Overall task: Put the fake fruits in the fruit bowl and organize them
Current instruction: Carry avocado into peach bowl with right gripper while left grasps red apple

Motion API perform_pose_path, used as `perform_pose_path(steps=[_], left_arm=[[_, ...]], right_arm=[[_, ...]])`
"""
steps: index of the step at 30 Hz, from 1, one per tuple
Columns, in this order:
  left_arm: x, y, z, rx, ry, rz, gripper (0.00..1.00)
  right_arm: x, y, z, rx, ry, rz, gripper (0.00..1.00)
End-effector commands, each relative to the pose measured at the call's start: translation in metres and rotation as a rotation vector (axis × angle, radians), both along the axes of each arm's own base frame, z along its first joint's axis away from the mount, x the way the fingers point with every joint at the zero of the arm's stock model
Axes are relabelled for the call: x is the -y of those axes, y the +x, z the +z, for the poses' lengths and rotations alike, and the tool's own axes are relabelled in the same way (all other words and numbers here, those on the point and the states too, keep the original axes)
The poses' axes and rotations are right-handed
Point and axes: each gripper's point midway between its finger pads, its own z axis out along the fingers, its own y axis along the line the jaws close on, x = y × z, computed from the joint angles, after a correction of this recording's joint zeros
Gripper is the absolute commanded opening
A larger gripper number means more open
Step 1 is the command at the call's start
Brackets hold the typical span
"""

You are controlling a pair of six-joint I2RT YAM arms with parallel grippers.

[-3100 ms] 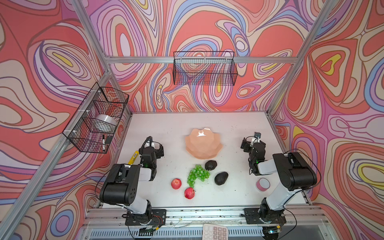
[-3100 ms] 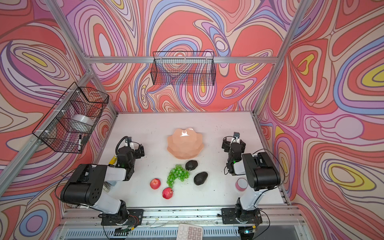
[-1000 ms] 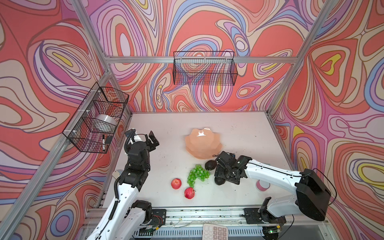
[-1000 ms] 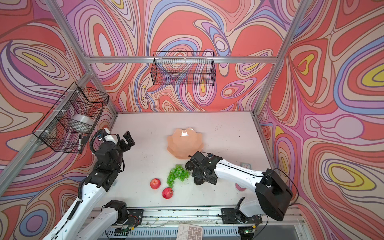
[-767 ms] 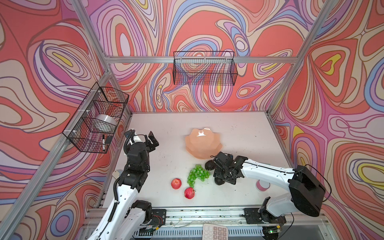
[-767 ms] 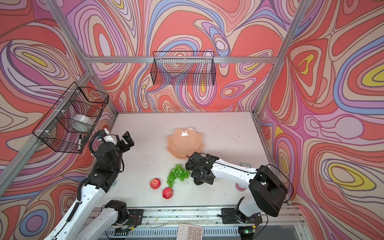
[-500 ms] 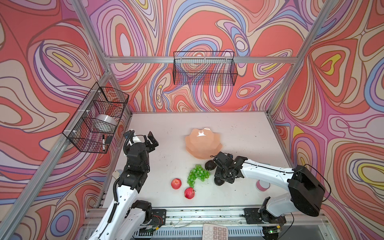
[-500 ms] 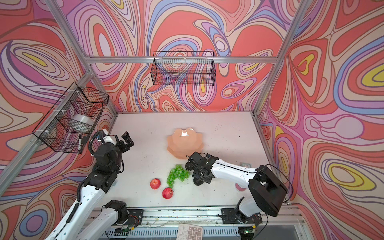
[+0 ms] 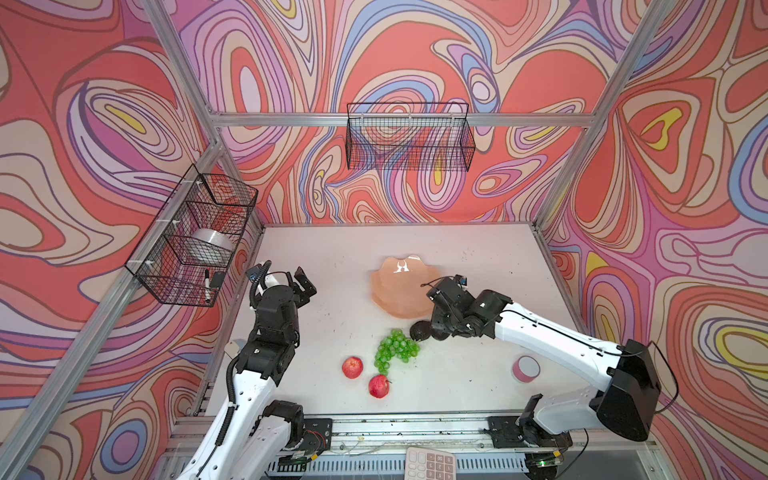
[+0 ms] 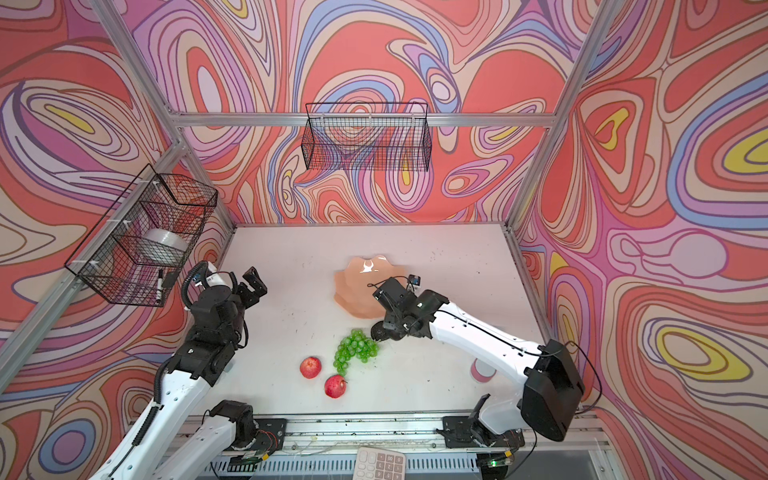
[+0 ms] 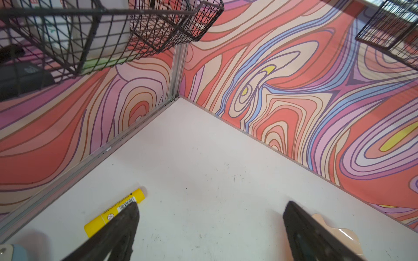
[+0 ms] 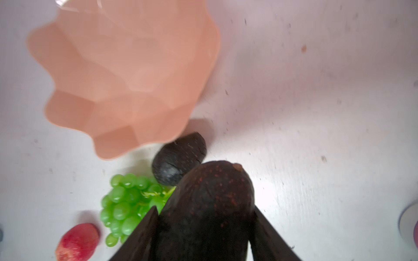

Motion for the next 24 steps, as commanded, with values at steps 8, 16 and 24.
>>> perform_pose_path(steps=[8,16,24], left_arm=[[0.051,-0.044,-0.067,-0.437,-0.215,-0.246,0.96],[0.095,-0.09,-0.097,-0.737,-0.326,-0.462,0.9],[0.112,-0.133,-0.115,-0.929,-0.247,-0.512,0.88]], right_arm=[[-0.053,0.126,-0.017,0.134,-0.099,0.182,0.46],[-0.079,0.165,-0.075,0.067,-0.136,0.261,0.47],[-0.083,0.171,-0.098,0.031,-0.145,0.278,0.59]])
